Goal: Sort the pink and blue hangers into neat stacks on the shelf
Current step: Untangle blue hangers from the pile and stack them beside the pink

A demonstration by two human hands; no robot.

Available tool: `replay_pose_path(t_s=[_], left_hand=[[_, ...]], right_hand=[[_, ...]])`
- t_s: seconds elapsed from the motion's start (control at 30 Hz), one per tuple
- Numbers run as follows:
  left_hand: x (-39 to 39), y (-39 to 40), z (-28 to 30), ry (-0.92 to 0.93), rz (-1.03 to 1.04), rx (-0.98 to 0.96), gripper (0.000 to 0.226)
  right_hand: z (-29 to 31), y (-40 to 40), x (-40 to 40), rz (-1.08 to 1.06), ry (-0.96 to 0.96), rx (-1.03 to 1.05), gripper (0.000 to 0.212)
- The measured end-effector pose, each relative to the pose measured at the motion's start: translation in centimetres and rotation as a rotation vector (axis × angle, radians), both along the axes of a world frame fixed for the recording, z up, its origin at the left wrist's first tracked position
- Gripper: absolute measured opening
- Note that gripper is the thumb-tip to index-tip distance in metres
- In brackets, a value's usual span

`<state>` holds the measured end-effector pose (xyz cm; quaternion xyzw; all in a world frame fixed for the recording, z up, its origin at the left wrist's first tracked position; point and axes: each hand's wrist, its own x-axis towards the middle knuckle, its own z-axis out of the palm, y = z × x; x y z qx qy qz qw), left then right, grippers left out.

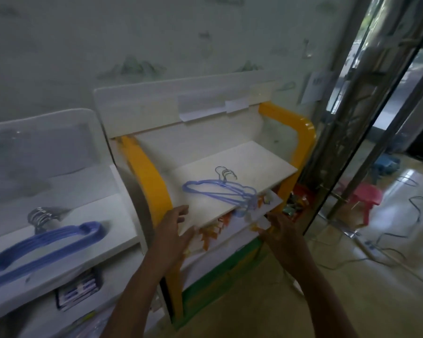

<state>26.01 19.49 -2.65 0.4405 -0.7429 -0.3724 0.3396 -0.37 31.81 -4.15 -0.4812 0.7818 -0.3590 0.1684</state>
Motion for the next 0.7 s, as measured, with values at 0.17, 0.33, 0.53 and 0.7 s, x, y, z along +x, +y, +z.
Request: replay_pose_path(t_s=[0.17,0.33,0.53,0.7], left_hand=[[-4.8,-5.0,-0.3,0.043,-0.015,0.028,0.046],[-8.1,-9.5,-1.8,0.028,0.014,0.075,0.046],[-9.6,-13.1,-4.5,-0.069,0.080,0.107,0.044],[-10.3,-14.7,-5.6,-0.119,0.153,0.139,0.045]], right_hand=[[1.1,-4.0,-3.9,-0.061,0.097,0.033,0.049],[0.6,-7.9,-6.6,-0.084,0.080,0.055,0.046],[-1.3,-11.1,-7.9,-0.100,0.035,0.095,0.043],[-2.4,-13.6,-8.4,-0.077,0.006,0.089,0.042]])
